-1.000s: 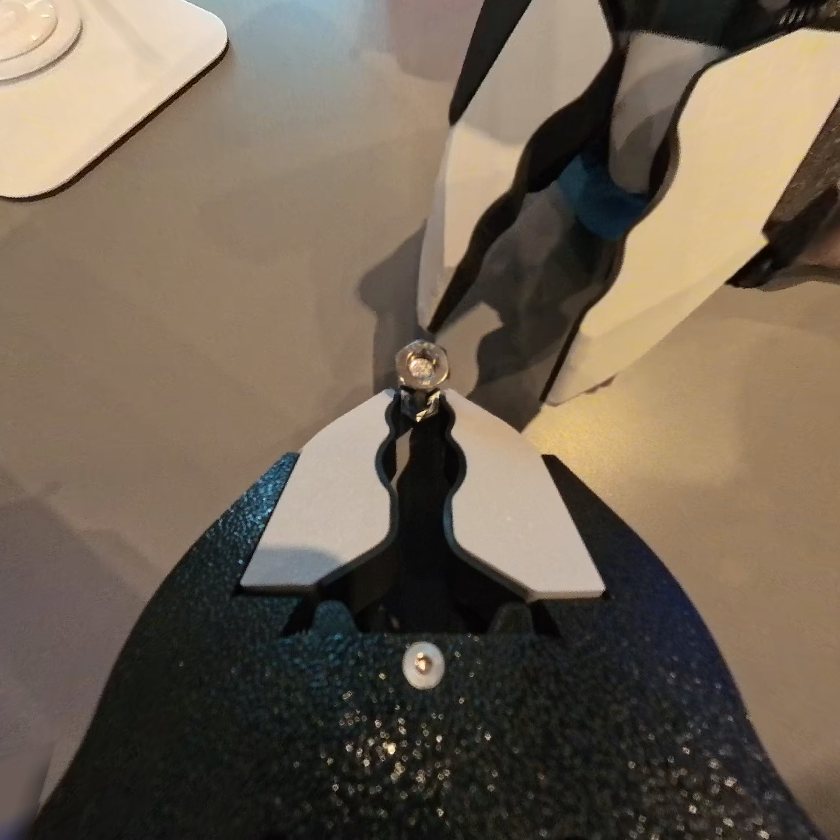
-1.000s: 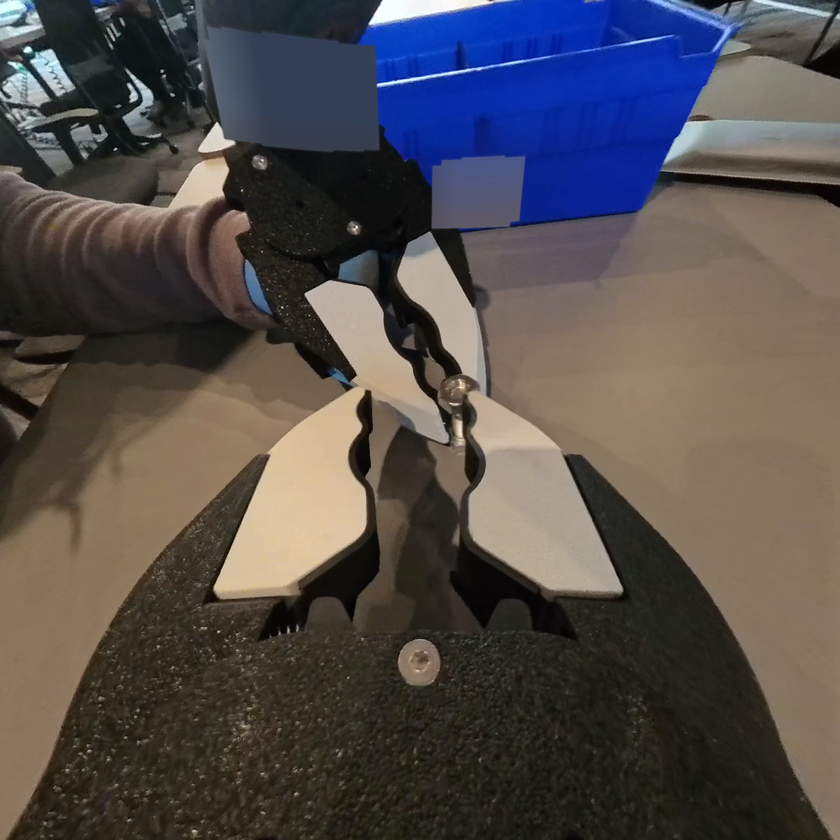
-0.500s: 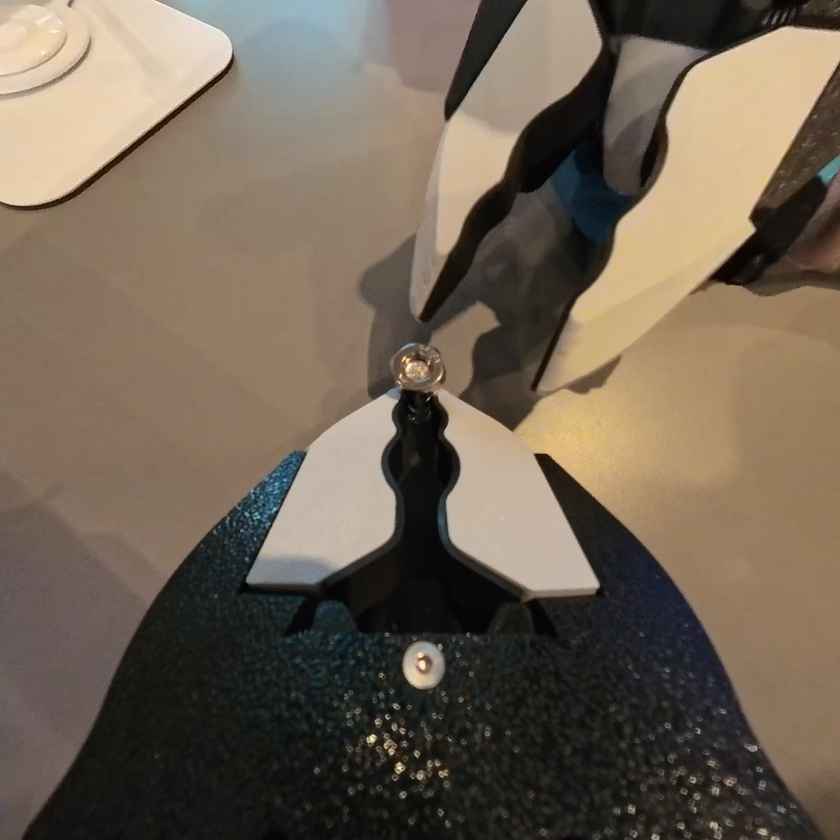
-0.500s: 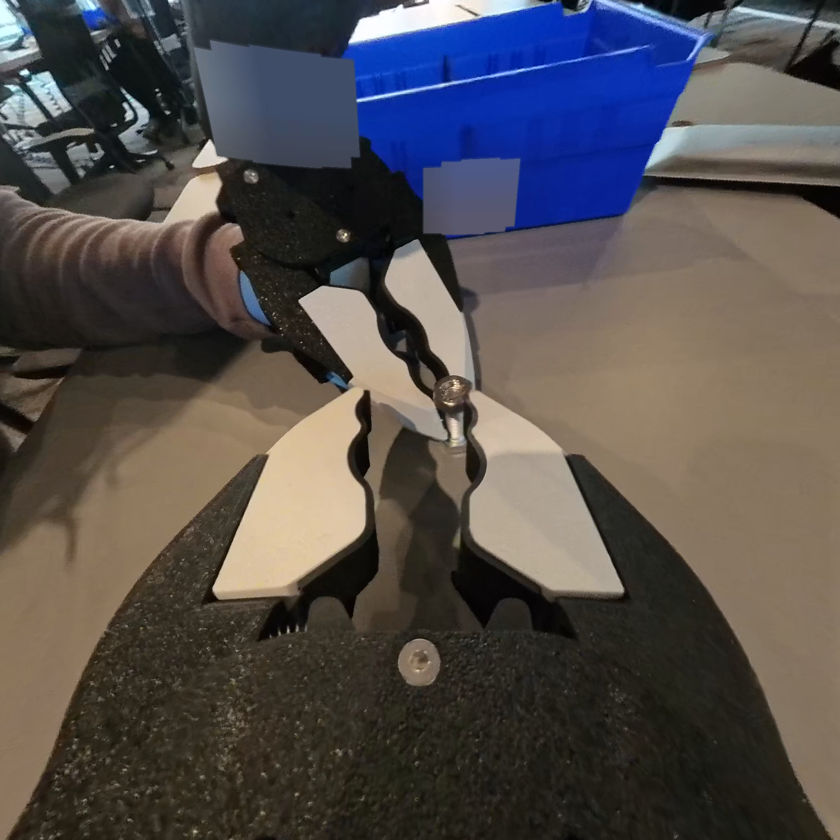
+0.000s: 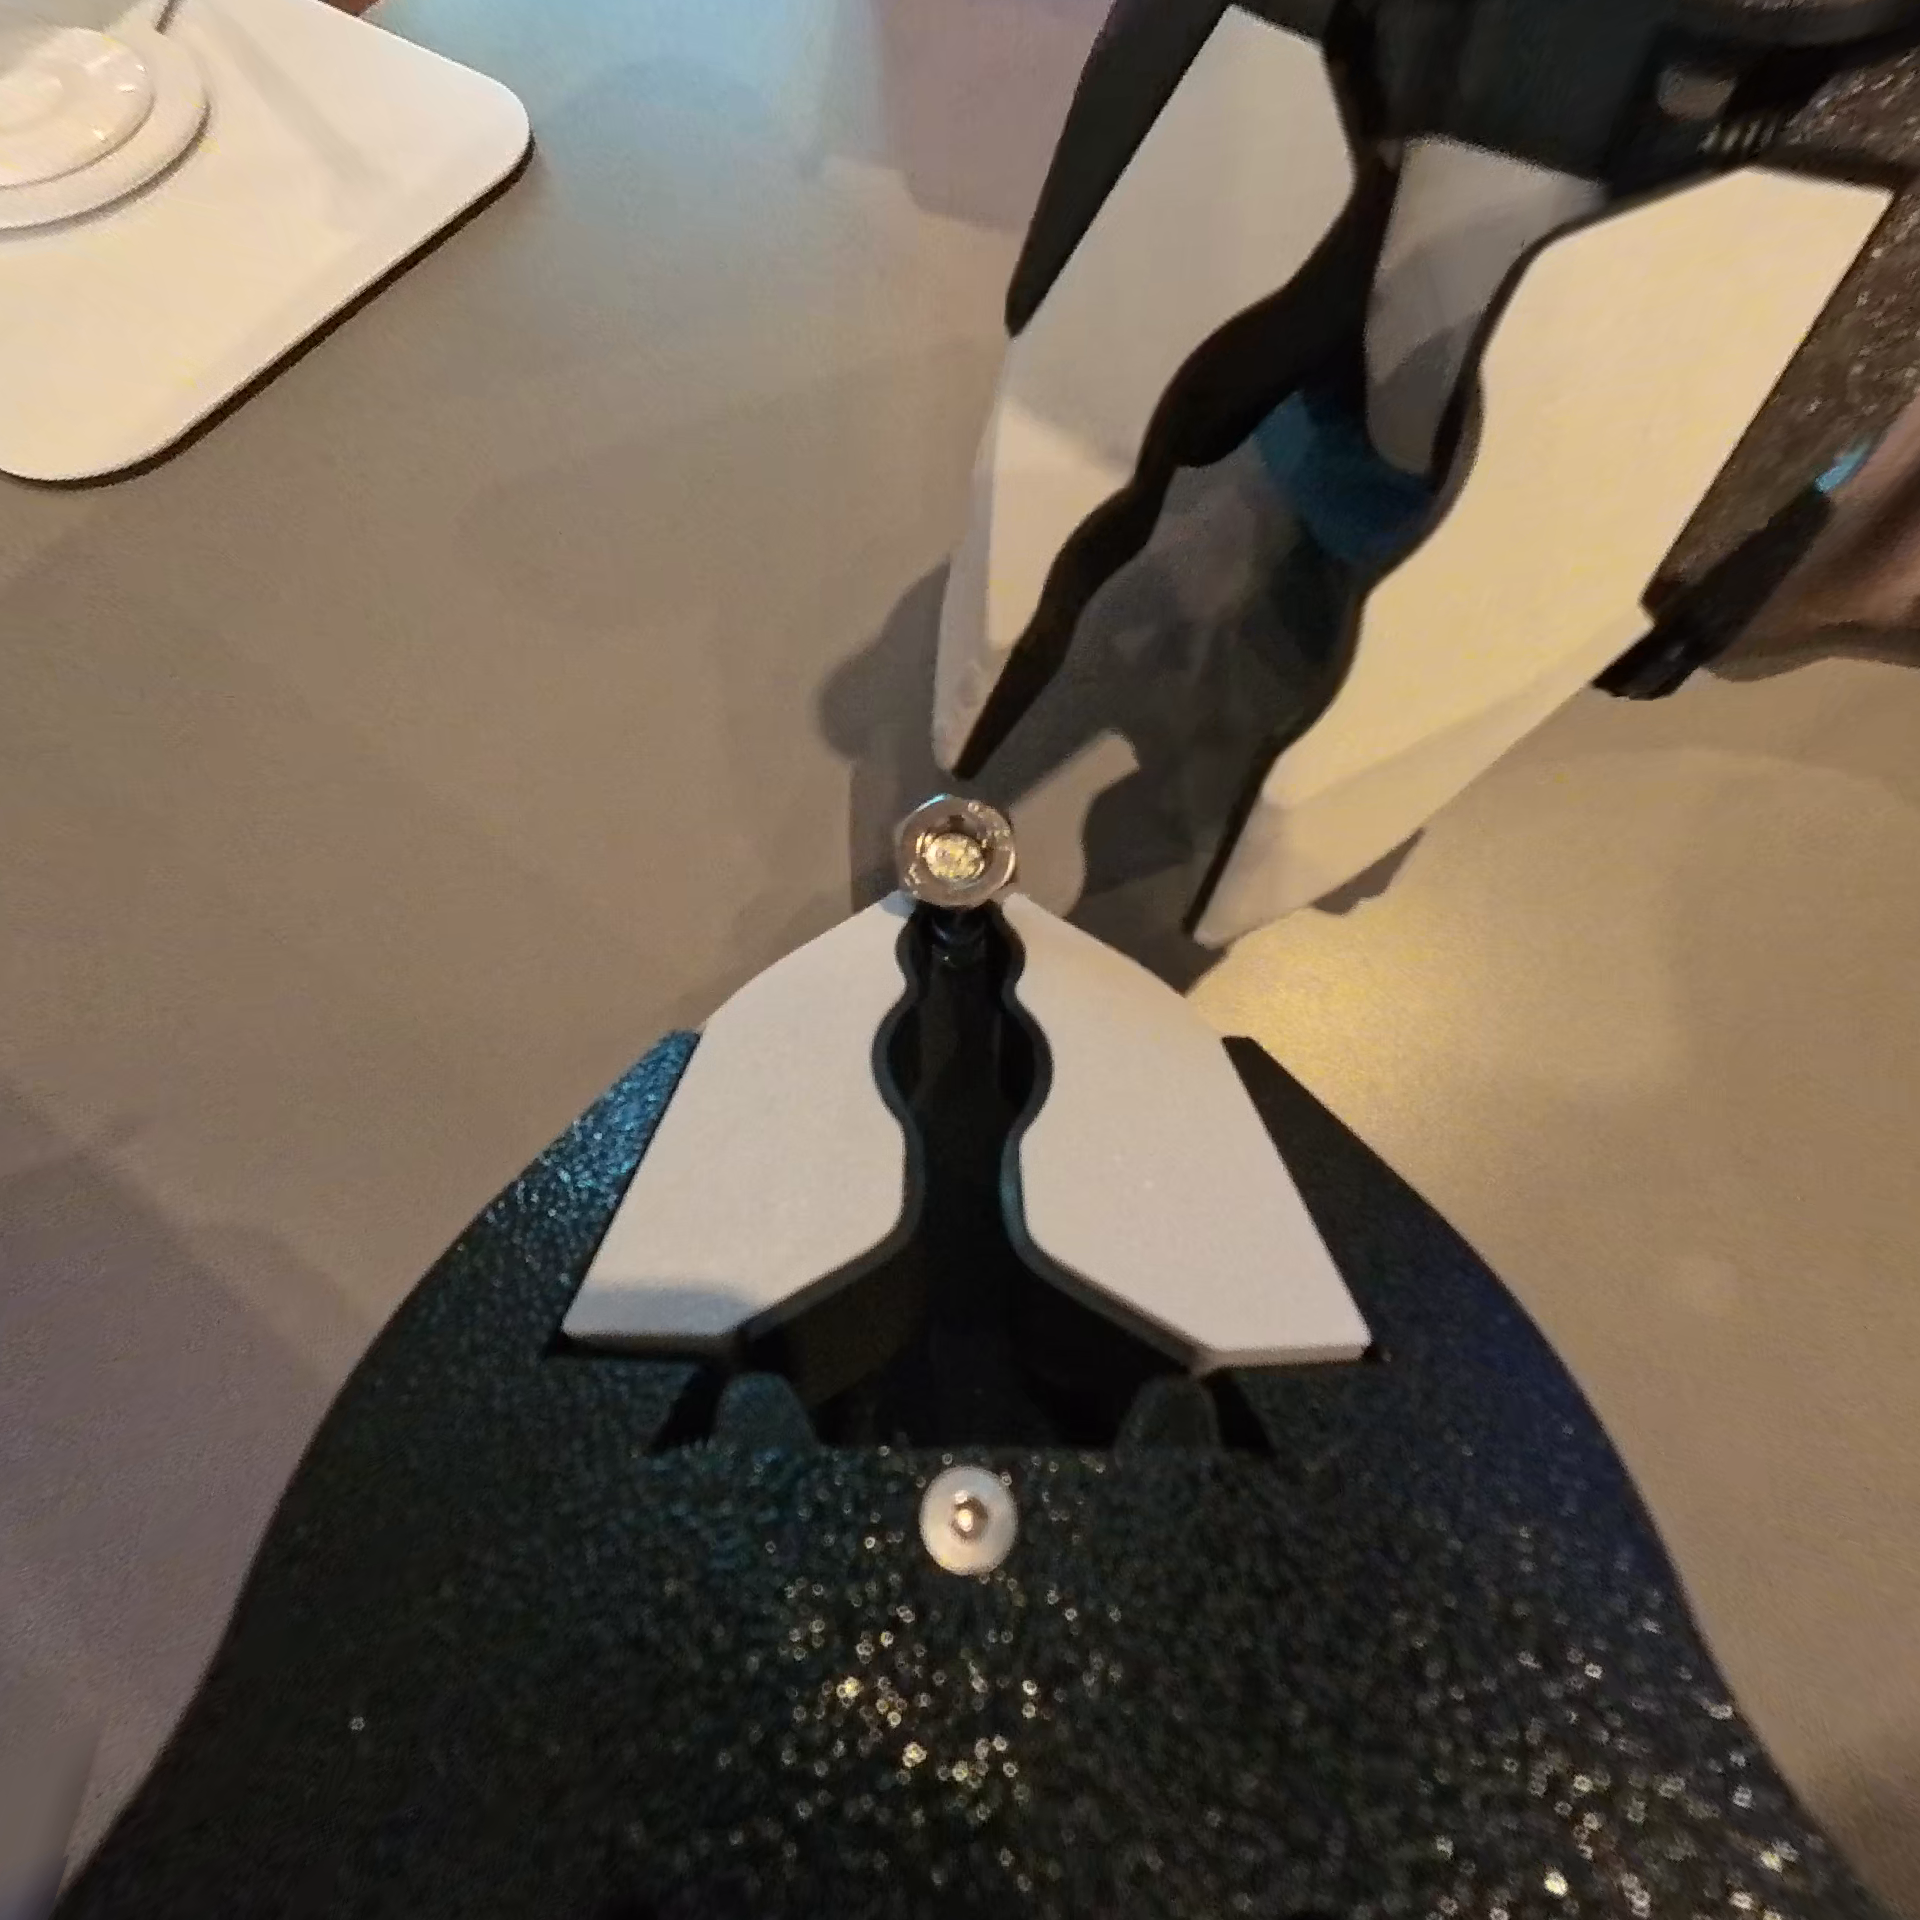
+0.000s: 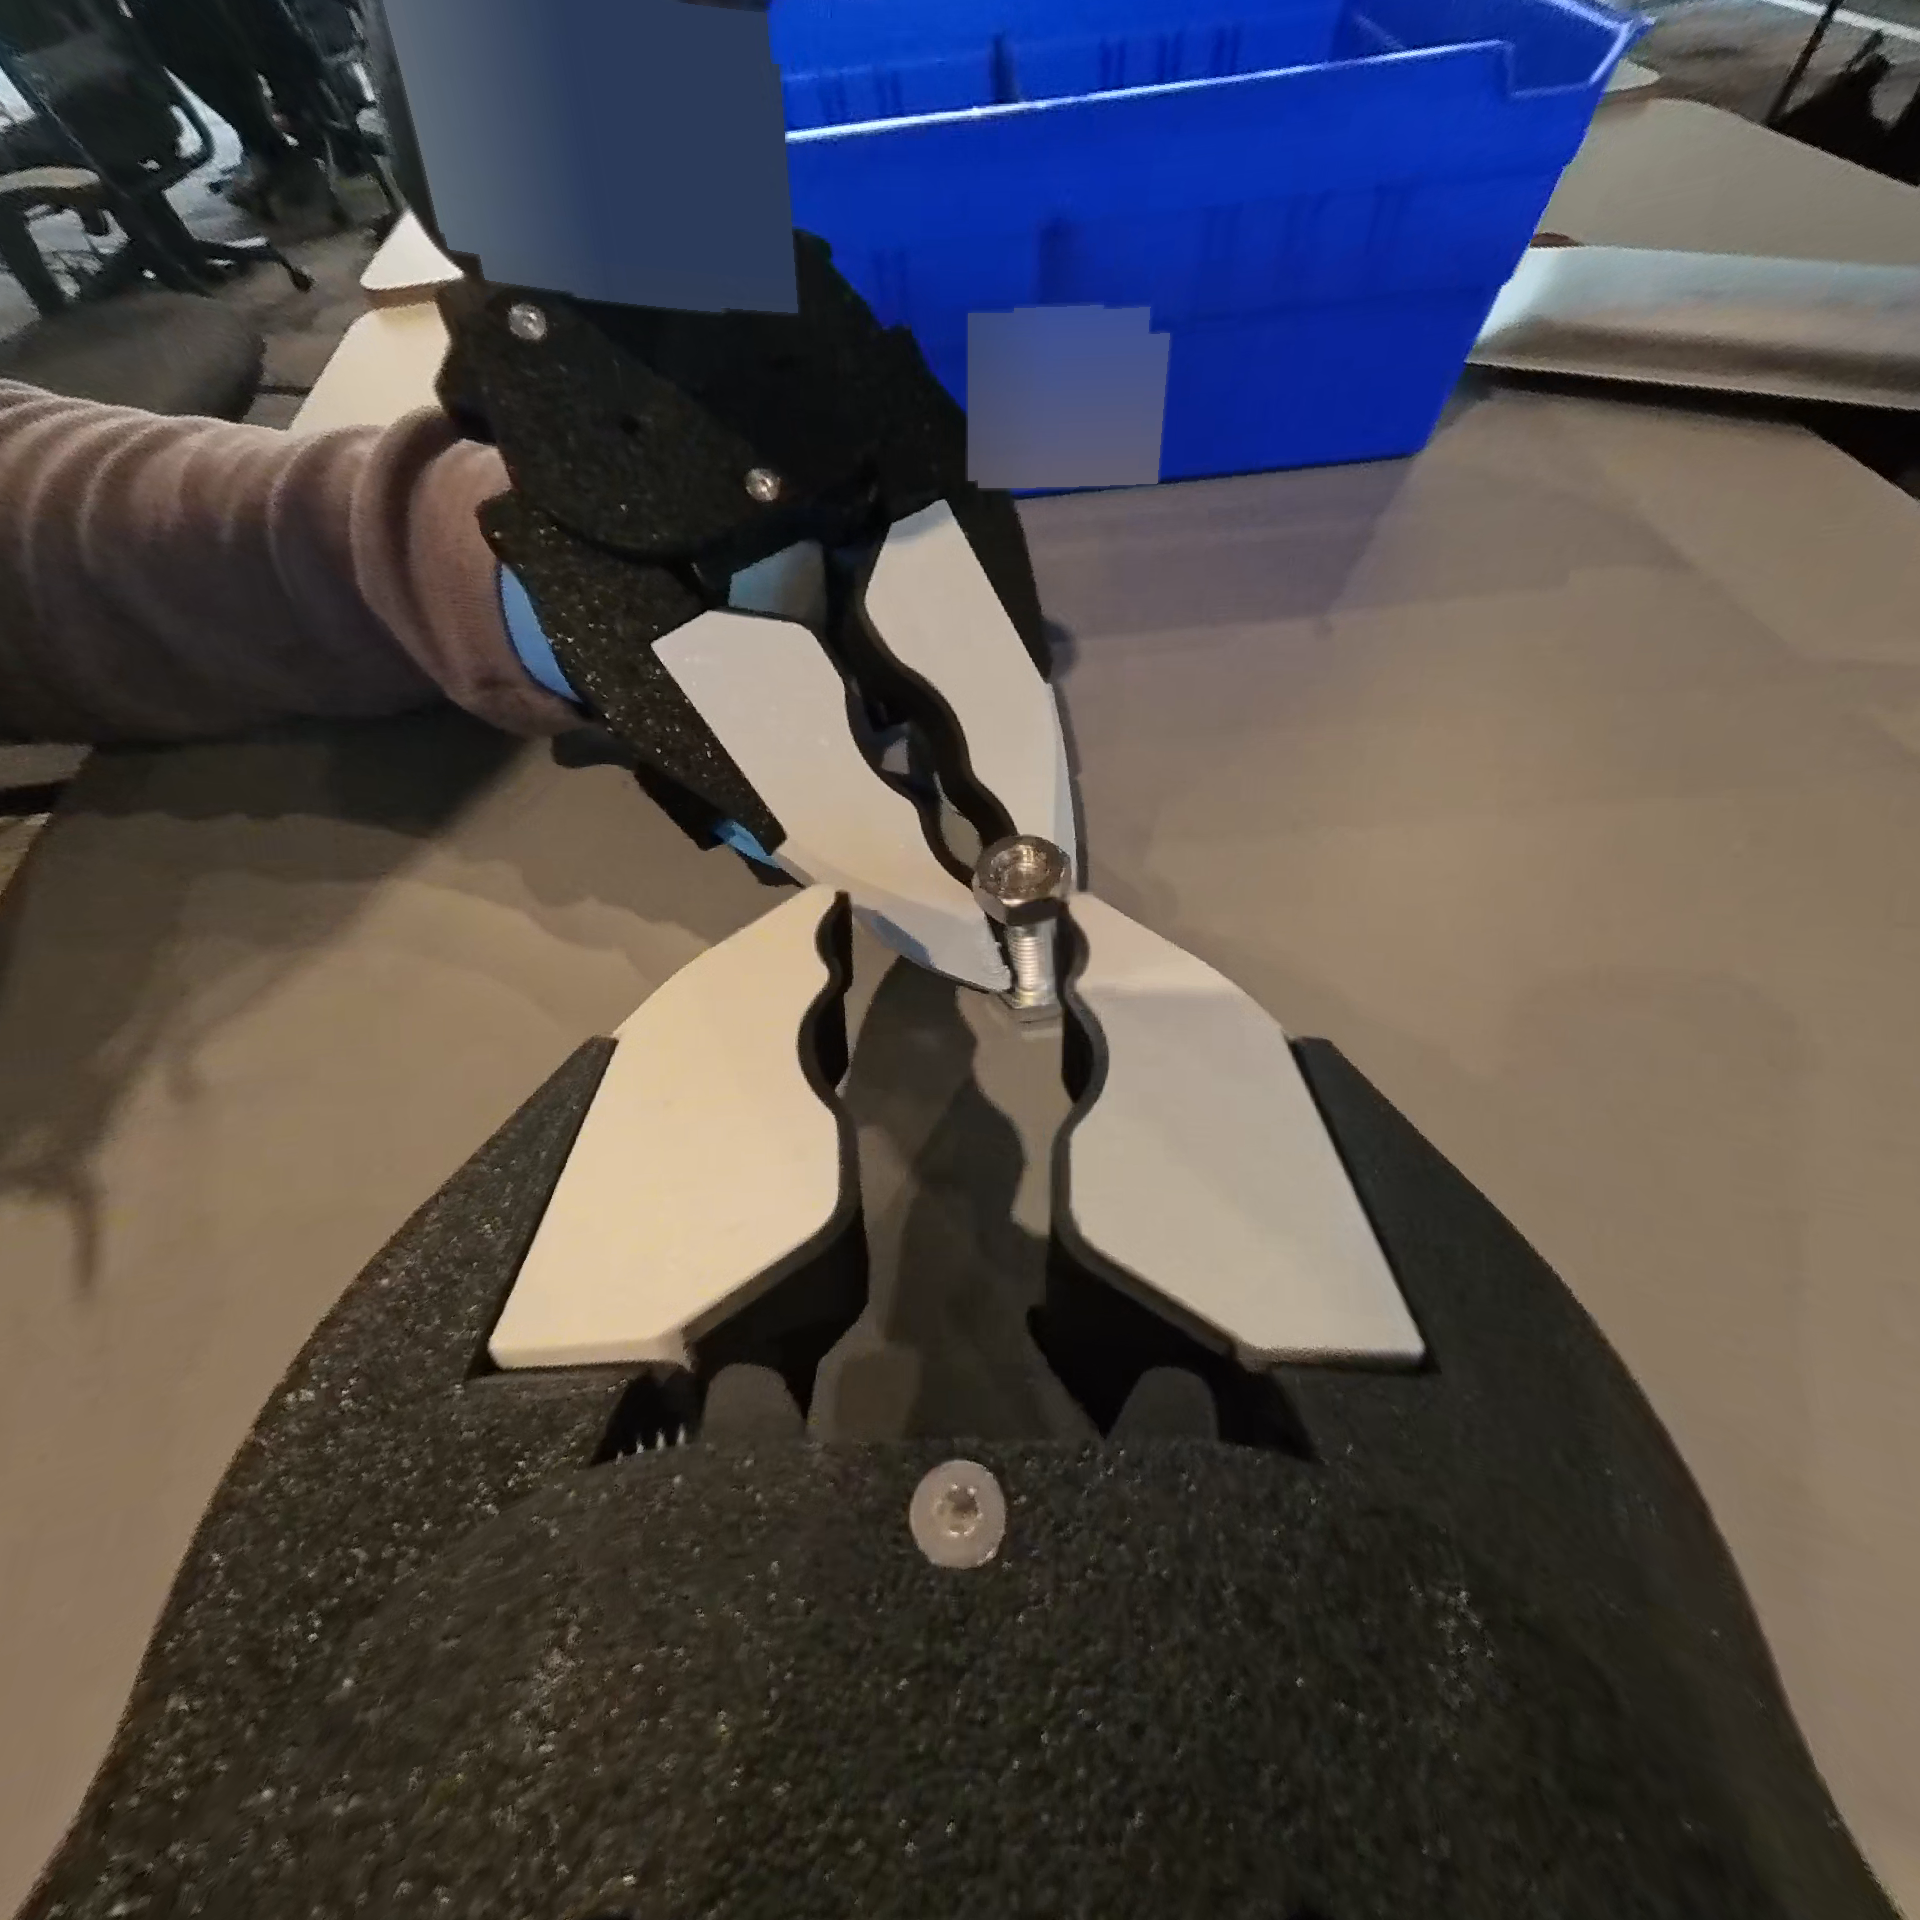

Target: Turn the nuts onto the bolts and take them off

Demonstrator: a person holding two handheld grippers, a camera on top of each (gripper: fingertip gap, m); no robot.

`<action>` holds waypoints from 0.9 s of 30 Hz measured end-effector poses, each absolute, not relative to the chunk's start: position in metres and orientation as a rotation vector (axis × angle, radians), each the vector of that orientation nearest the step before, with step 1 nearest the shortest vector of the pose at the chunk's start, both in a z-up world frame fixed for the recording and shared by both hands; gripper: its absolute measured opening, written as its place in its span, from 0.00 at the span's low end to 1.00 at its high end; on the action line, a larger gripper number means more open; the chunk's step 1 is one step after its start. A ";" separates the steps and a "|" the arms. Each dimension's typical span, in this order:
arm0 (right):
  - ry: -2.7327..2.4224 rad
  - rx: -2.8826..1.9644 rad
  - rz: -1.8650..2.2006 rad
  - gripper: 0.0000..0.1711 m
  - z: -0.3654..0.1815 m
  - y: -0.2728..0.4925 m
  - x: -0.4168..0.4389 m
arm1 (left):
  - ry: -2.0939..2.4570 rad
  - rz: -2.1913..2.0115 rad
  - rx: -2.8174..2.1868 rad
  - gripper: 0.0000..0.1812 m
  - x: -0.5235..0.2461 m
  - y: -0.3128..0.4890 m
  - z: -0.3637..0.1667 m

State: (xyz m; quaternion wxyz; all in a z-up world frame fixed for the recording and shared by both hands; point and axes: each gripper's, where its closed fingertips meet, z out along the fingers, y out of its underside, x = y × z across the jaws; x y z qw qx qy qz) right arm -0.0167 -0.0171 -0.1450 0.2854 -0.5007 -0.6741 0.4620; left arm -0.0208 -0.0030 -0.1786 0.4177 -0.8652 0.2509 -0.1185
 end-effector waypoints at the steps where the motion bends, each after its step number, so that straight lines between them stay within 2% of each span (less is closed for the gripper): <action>1: -1.814 -1.340 1.223 0.23 -0.147 -0.018 -0.017 | 0.630 -0.297 -2.171 0.05 -0.021 -0.003 -0.179; 4: -1.854 -1.333 1.195 0.23 -0.151 -0.021 -0.017 | 0.629 -0.298 -2.169 0.05 -0.021 -0.003 -0.178; 8: -1.837 -1.328 1.241 0.19 -0.147 -0.021 -0.016 | 0.645 -0.302 -2.172 0.06 -0.020 -0.005 -0.179; 13: -1.802 -1.343 1.277 0.21 -0.144 -0.018 -0.016 | 0.660 -0.303 -2.183 0.12 -0.018 -0.007 -0.180; 24: -1.840 -1.308 1.220 0.25 -0.147 -0.021 -0.016 | 0.627 -0.293 -2.180 0.07 -0.022 -0.004 -0.179; 27: -1.869 -1.281 1.272 0.21 -0.146 -0.027 -0.013 | 0.623 -0.293 -2.176 0.06 -0.022 -0.004 -0.179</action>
